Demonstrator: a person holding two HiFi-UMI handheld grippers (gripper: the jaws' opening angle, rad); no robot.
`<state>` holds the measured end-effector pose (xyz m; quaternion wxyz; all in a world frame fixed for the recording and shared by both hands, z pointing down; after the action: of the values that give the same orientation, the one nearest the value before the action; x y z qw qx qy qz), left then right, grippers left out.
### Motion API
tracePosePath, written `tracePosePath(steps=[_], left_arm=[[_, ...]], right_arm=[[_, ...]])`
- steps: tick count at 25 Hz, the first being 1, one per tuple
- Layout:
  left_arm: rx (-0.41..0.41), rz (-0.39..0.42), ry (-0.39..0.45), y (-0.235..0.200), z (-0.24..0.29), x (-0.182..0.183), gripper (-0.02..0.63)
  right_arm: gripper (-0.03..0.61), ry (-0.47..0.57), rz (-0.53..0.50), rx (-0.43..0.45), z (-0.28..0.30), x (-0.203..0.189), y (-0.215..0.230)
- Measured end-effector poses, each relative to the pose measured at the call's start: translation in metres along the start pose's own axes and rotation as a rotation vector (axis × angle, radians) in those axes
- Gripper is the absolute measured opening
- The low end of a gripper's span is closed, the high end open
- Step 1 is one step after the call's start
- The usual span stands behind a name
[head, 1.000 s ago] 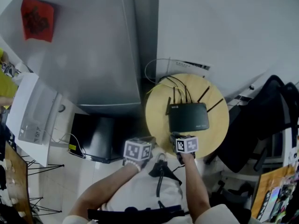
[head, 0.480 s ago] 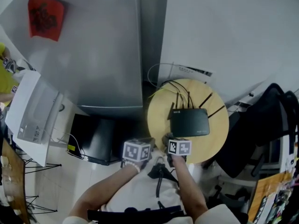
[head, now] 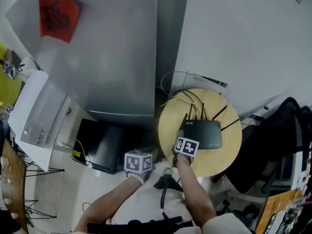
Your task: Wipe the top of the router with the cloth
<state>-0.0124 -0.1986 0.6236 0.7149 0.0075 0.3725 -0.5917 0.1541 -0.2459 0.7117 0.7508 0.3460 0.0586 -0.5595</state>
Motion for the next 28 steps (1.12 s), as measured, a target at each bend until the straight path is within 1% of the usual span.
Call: tracePosePath(steps=[2,5,9,13,15,17,22,26,28], left_arm=[[0.003,-0.012,0.003,-0.003,-0.002,-0.002,-0.002],[-0.002,-0.019,0.005,-0.005,-0.004,-0.003,-0.002],[-0.019,-0.016,0.004,-0.004,-0.009,-0.006,-0.002],[-0.052,0.008,0.005,0.004,-0.017,-0.015,-0.002],[-0.068,0.021,0.006,0.005,-0.024,-0.02,-0.002],[-0.079,0.035,0.013,0.002,-0.036,-0.027,-0.002],[-0.112,0.081,0.057,-0.009,-0.077,-0.037,-0.002],[-0.213,0.185,0.138,-0.004,-0.124,-0.042,-0.002],[-0.244,0.225,0.181,-0.004,-0.148,-0.042,-0.002]], right_arm=[[0.037,0.009,0.0,-0.014,0.0,0.004,0.001],[0.037,0.003,0.011,-0.018,-0.003,-0.001,0.003],[0.037,-0.019,0.008,-0.023,-0.017,-0.027,0.006],[0.037,-0.029,0.032,-0.025,-0.038,-0.055,0.014],[0.037,-0.008,0.056,-0.019,-0.047,-0.064,0.019],[0.037,0.03,0.076,0.01,-0.055,-0.068,0.015],[0.037,0.128,0.04,0.062,-0.097,-0.067,-0.024],[0.037,0.211,0.031,0.128,-0.153,-0.093,-0.069],[0.037,0.253,0.013,0.161,-0.178,-0.109,-0.092]])
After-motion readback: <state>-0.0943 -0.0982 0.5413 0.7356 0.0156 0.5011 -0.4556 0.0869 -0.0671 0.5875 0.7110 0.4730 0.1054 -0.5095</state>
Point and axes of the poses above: the fingertips, and each gripper's own axes: z forward along the fingers, y to its right, x out of its top, the point moved 3 cm from there along -z, backward along the fingers, and after that the axes turned 9 degrees about x, right-handed, at the moved point
